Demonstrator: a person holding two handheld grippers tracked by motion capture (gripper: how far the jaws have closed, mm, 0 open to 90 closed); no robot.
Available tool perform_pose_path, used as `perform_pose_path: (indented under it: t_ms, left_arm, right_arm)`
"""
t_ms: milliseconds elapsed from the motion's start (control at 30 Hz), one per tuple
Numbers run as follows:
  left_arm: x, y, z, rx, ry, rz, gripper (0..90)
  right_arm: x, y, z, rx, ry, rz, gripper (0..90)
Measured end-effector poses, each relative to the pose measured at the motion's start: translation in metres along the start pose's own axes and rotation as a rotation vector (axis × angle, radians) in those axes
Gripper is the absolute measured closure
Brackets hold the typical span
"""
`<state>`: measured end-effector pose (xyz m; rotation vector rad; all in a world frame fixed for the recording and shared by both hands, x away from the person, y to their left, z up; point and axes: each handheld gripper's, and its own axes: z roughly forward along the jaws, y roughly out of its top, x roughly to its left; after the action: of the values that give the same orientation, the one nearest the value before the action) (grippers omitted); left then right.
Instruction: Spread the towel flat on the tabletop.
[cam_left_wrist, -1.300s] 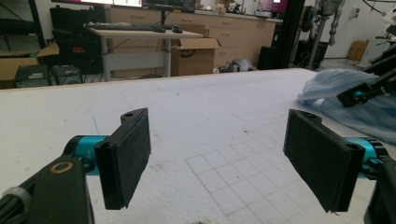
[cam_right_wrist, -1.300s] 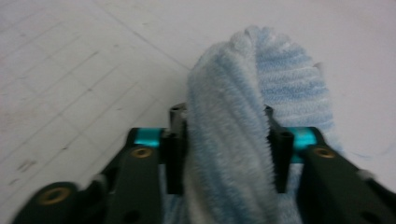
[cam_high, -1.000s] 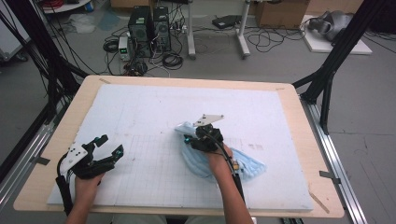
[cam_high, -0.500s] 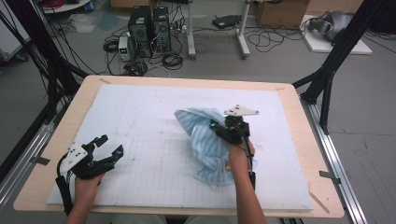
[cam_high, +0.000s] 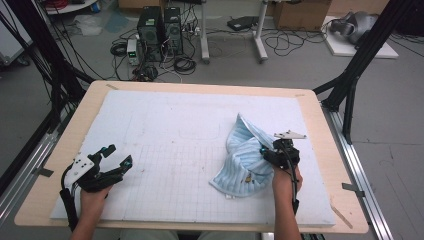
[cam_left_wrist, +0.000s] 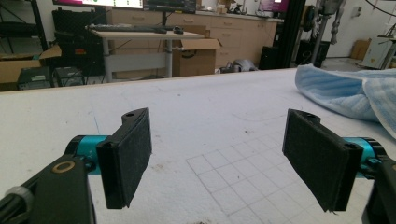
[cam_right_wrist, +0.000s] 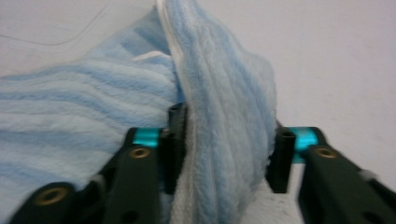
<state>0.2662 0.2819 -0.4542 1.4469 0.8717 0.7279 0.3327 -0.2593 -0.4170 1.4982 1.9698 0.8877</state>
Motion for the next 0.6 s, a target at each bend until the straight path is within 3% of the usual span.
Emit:
perform_pose_path:
  t_ms: [67,133,167,300,367,400,433,467,500,533,600]
  left_arm:
    - [0.000,0.000,0.000,0.004,0.000,-0.001,24.2]
    - [0.000,0.000,0.001,0.008,0.001,-0.005,24.4]
    - [0.000,0.000,0.001,0.008,0.001,-0.005,24.8]
    - [0.000,0.000,0.001,0.008,0.004,-0.003,25.2]
    - [0.000,0.000,0.001,0.011,0.006,-0.004,25.2]
    - [0.000,0.000,0.001,0.012,0.010,-0.004,25.4]
    - [0.000,0.000,0.001,0.012,0.010,-0.004,25.4]
    - [0.000,0.000,0.001,0.012,0.012,-0.006,25.4]
    - [0.000,0.000,0.001,0.014,0.014,-0.004,25.4]
    - [0.000,0.000,0.001,0.014,0.014,-0.005,25.5]
    - [0.000,0.001,0.001,0.016,0.014,-0.005,25.5]
  right_arm:
    - [-0.002,0.001,-0.003,-0.013,-0.008,0.004,46.7]
    - [-0.004,0.003,-0.015,-0.059,-0.025,0.016,38.2]
    - [-0.004,0.003,-0.015,-0.059,-0.025,0.016,38.2]
    - [-0.002,-0.005,-0.040,-0.155,-0.069,0.027,37.5]
    - [-0.001,-0.004,-0.044,-0.183,-0.059,0.025,38.0]
    - [0.003,0.001,-0.051,-0.240,-0.009,0.023,39.6]
    - [0.005,0.005,-0.051,-0.255,0.034,0.019,39.7]
    - [0.005,0.005,-0.051,-0.255,0.034,0.019,39.7]
    - [0.008,0.009,-0.050,-0.254,0.068,0.010,40.4]
    - [0.015,0.018,-0.043,-0.228,0.092,-0.039,42.2]
    - [0.018,0.021,-0.040,-0.215,0.086,-0.045,42.4]
